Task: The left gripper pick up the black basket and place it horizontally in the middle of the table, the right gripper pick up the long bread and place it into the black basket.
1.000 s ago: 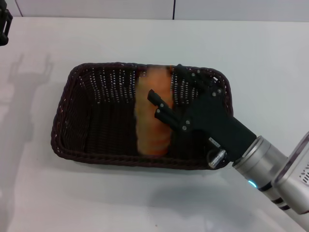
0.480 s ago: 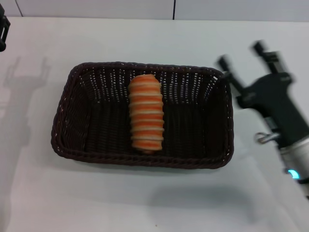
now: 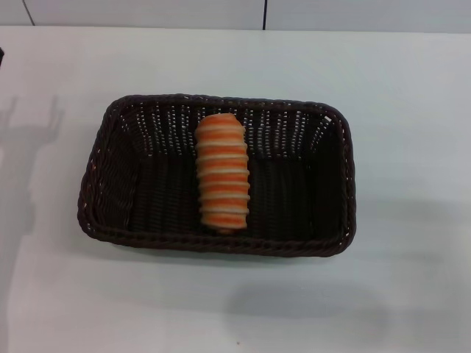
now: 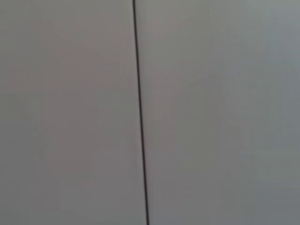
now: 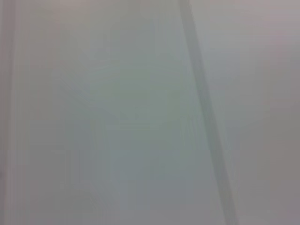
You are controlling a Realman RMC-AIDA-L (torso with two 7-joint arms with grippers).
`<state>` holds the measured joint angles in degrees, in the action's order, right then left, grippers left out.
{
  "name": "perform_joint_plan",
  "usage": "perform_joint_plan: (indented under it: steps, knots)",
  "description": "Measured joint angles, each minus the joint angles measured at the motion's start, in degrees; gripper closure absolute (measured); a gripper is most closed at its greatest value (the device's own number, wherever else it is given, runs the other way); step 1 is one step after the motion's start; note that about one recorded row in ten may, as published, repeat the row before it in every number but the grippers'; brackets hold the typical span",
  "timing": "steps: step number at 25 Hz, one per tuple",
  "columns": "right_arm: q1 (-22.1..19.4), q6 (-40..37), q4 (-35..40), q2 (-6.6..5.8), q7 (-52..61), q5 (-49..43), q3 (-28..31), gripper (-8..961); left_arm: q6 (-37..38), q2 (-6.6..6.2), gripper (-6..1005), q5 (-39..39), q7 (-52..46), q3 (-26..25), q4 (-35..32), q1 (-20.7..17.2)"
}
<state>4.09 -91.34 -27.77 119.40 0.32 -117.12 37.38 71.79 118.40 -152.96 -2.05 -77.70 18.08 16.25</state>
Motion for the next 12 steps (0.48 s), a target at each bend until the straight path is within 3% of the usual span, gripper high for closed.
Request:
perform_joint_plan:
  steps: [12]
  knots:
    - [-1.74,-3.20,2.90,0.28,-0.29,4.47,-1.17,133,0.31,0.16,267,0.12,-0.19,-0.06,-0.20,-1.58]
